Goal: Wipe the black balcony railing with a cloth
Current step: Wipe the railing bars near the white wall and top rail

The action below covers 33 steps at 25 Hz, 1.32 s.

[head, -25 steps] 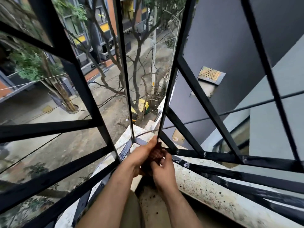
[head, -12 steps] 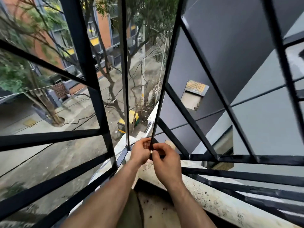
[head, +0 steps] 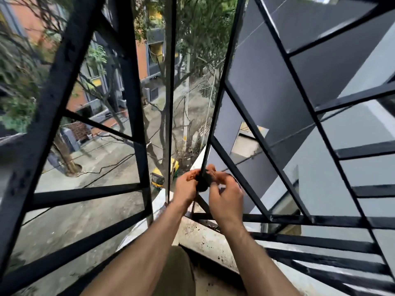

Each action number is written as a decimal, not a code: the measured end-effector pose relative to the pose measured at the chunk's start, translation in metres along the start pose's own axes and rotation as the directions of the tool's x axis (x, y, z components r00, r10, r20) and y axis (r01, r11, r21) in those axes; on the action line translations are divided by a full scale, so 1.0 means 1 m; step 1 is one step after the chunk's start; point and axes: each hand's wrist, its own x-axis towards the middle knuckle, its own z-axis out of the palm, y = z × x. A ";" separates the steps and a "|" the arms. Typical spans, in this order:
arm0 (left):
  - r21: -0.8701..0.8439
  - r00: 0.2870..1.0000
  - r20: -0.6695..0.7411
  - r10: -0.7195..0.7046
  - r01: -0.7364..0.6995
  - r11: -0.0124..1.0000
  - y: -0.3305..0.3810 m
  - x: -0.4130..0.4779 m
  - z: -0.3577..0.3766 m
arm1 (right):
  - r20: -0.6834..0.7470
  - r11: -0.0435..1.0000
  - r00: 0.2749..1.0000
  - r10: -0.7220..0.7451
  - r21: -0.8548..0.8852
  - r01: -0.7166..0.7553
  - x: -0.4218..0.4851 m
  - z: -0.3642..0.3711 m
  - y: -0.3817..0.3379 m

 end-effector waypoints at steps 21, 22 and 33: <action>-0.094 0.898 -0.028 0.438 -0.439 0.894 0.135 -0.046 0.012 | 0.378 0.984 0.909 -0.174 0.096 0.148 0.036 -0.052 -0.097; 0.046 0.898 0.016 0.439 -0.439 0.897 0.131 -0.049 0.010 | 0.306 0.983 0.936 -0.174 -0.010 0.186 0.030 -0.062 -0.106; 0.284 0.772 -0.018 0.636 -0.606 0.743 0.213 -0.089 0.024 | 0.144 0.941 0.933 -0.331 0.120 0.315 0.046 -0.099 -0.176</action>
